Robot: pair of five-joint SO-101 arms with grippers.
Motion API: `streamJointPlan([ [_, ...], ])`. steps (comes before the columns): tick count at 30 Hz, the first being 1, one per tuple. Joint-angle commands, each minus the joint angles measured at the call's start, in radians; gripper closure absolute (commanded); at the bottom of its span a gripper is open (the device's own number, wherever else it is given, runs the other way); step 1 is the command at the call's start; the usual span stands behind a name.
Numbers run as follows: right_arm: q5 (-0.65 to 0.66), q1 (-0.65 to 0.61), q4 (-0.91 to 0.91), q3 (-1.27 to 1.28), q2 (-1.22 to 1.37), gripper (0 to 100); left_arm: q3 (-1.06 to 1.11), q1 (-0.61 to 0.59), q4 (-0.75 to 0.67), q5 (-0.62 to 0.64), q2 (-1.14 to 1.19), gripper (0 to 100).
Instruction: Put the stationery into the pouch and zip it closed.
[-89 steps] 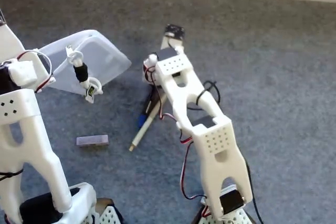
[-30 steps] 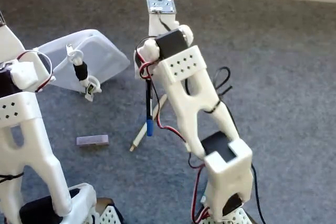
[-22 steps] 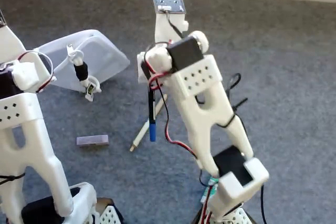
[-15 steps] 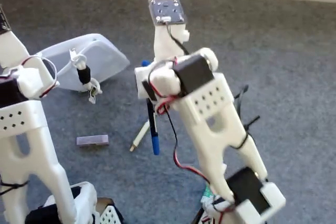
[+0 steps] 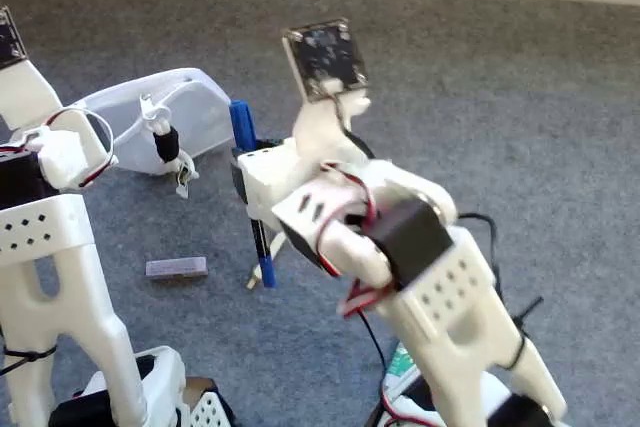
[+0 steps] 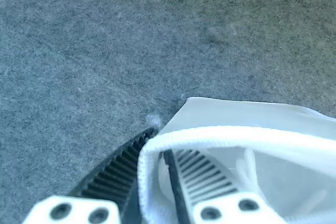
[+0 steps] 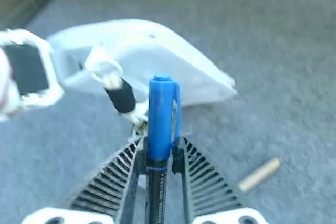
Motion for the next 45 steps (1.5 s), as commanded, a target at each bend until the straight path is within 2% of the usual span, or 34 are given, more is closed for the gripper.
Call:
streamJointPlan([
  [1,0.014,-0.008,-0.188,0.07,-0.166,99.4,-0.058,0.041,-0.008,-0.025,-0.033,99],
  [7,0.025,-0.008,-0.524,0.205,-0.312,99.4,-0.122,0.122,0.069,-0.086,-0.033,99],
  [13,0.184,-0.008,-0.812,0.285,-0.344,99.4,-0.139,0.153,0.097,-0.104,-0.035,99],
  [20,0.198,-0.008,-1.056,0.378,-0.34,99.4,-0.134,0.153,0.098,-0.104,-0.035,99],
  [29,0.199,-0.008,-1.475,0.599,-0.317,99.4,-0.13,0.154,0.098,-0.104,-0.035,99],
  [41,0.199,-0.007,-1.773,0.638,-0.093,99.4,-0.128,0.148,0.118,-0.104,-0.035,99],
  [45,0.199,-0.007,-1.793,0.638,-0.031,99.4,-0.128,0.148,0.118,-0.104,-0.035,99],
])
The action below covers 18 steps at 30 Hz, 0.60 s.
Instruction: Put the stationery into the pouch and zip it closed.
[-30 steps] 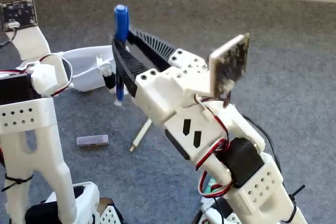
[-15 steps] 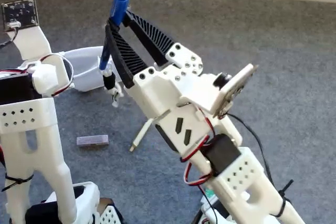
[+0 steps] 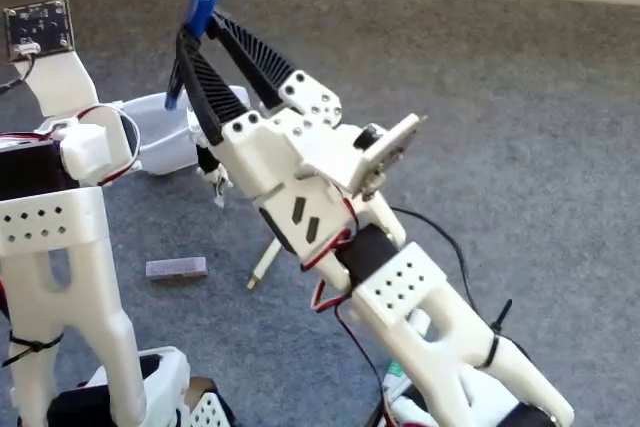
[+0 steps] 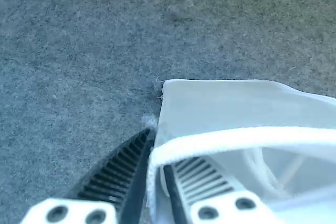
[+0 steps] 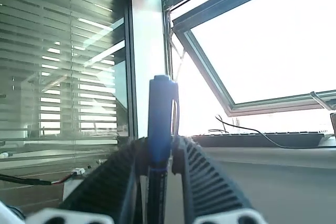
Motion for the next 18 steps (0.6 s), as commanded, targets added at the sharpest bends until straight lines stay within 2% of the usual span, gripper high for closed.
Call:
streamJointPlan([
  [1,0.011,-0.007,-0.041,-0.008,0.048,99.4,-0.045,0.004,0.006,-0.005,-0.027,99],
  [4,0.012,-0.007,-0.035,-0.007,0.084,99.4,-0.044,0.004,0.006,-0.005,-0.027,99],
  [9,0.173,-0.008,-0.035,-0.01,0.124,99.2,-0.044,0.004,0.006,-0.005,-0.025,99],
  [12,0.193,-0.008,-0.035,-0.008,0.133,98.5,-0.044,0.004,0.006,-0.005,-0.025,99],
  [18,0.193,-0.008,-0.033,-0.002,0.127,85.1,-0.03,0.002,0.002,-0.005,-0.027,99],
])
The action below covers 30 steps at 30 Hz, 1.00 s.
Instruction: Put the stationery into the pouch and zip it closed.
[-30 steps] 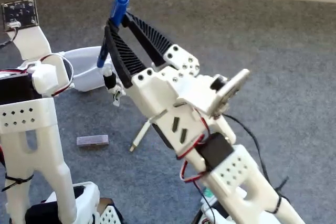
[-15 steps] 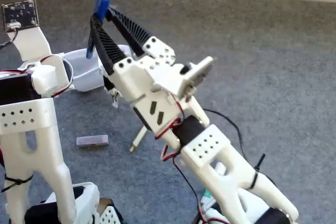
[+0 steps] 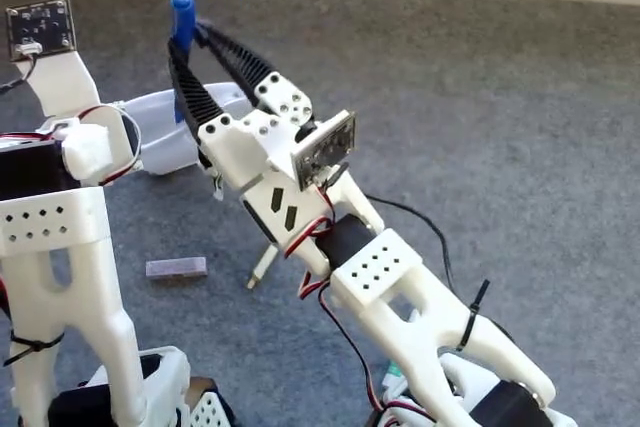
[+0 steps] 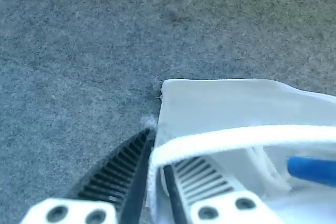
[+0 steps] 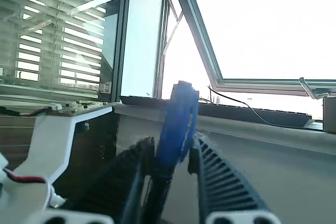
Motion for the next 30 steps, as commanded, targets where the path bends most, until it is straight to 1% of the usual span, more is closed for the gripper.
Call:
streamJointPlan([
  [1,0.012,-0.004,-0.016,-0.002,-0.012,85.1,-0.03,0.001,0.002,-0.005,-0.027,99],
  [5,0.012,-0.004,-0.012,-0.002,-0.012,85.1,-0.03,-0.013,0.003,-0.006,-0.027,99],
  [8,0.014,-0.005,0.065,-0.007,-0.025,85.1,-0.03,-0.031,0.002,-0.006,-0.027,99],
  [12,0.012,-0.005,0.151,-0.008,-0.107,85.1,-0.03,-0.036,0.002,-0.006,-0.027,99],
  [20,0.012,0.01,0.472,-0.012,-0.26,85.1,-0.033,-0.036,0.002,-0.005,-0.027,99],
  [23,0.012,0.079,0.542,-0.012,-0.265,85.1,-0.035,-0.036,0.002,-0.005,-0.027,99],
  [26,0.012,0.185,0.553,-0.005,-0.271,85.1,-0.033,-0.036,0.002,-0.005,-0.027,99],
  [28,0.008,0.234,0.555,-0.005,-0.274,85.1,-0.036,-0.036,0.002,-0.003,-0.027,99],
  [30,-0.048,0.255,0.568,0.007,-0.274,85.1,-0.036,-0.036,0.0,-0.003,-0.027,99],
])
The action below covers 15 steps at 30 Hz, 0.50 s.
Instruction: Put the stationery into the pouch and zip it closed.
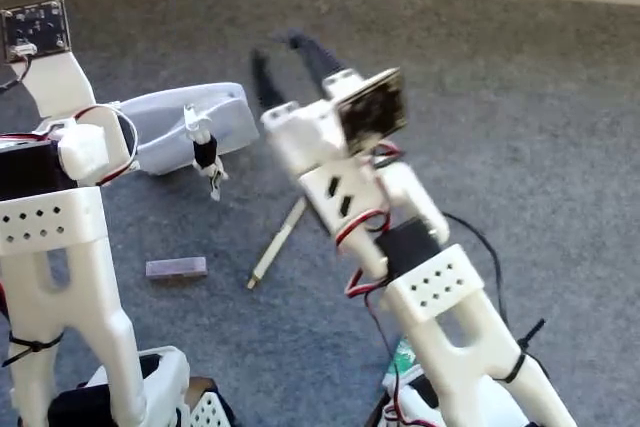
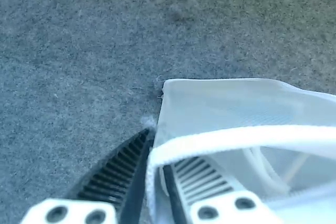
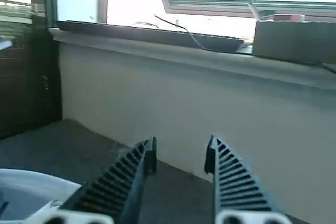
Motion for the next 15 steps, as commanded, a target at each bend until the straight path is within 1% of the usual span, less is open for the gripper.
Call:
streamJointPlan([
  [1,-0.1,0.081,0.056,0.027,-0.038,85.1,-0.035,-0.018,-0.002,-0.003,-0.027,99],
  [4,-0.241,0.113,0.18,0.071,-0.028,85.1,-0.03,-0.053,-0.002,-0.002,-0.027,99],
  [9,-0.42,0.134,0.323,0.088,-0.035,85.1,-0.03,-0.085,0.005,0.0,-0.027,99],
  [11,-0.466,0.134,0.381,0.088,-0.028,85.1,-0.03,-0.085,0.006,0.0,-0.027,99],
  [15,-0.517,0.133,0.46,0.087,-0.002,85.1,-0.021,-0.087,0.006,0.0,-0.027,99],
])
